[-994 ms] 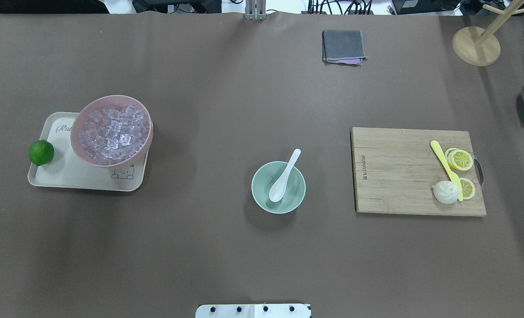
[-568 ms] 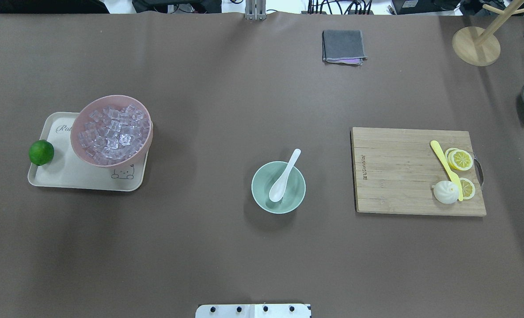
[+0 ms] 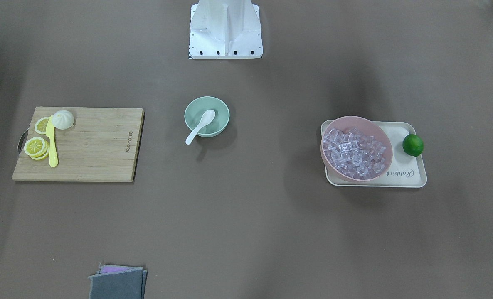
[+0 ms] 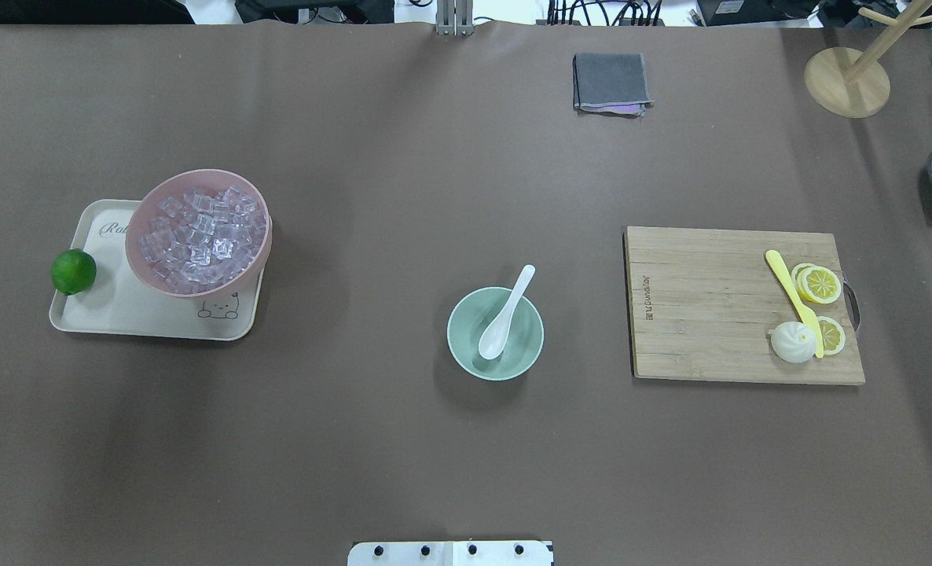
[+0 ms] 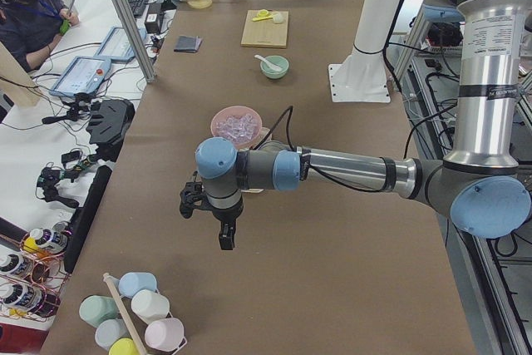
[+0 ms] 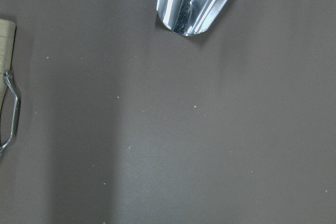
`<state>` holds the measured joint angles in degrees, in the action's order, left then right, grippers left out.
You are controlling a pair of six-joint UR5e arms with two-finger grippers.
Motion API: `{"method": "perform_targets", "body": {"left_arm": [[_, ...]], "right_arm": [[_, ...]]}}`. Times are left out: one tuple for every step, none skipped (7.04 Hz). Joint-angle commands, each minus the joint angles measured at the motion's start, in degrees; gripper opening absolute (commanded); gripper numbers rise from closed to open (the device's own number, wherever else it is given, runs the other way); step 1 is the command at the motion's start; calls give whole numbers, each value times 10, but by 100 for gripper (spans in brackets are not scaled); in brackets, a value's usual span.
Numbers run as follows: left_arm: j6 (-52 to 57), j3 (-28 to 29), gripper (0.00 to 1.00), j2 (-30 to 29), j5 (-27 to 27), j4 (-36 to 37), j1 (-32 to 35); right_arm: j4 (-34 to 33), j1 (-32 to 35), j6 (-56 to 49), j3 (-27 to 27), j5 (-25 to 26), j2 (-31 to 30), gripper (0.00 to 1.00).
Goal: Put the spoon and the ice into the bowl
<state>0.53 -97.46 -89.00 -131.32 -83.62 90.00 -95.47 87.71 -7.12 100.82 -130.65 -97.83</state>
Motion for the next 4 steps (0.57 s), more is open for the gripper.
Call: {"method": "perform_targets", "body": {"left_arm": [[-1, 0, 98, 1, 0, 0, 0], [-1, 0, 98, 1, 0, 0, 0], [-1, 0, 98, 1, 0, 0, 0], [-1, 0, 98, 1, 0, 0, 0]], "right_arm": [[1, 0, 3, -2, -4, -3, 100], [3, -1, 3, -2, -7, -4, 100], [4, 0, 3, -3, -8, -4, 100], [4, 0, 3, -3, -8, -4, 100]]}}
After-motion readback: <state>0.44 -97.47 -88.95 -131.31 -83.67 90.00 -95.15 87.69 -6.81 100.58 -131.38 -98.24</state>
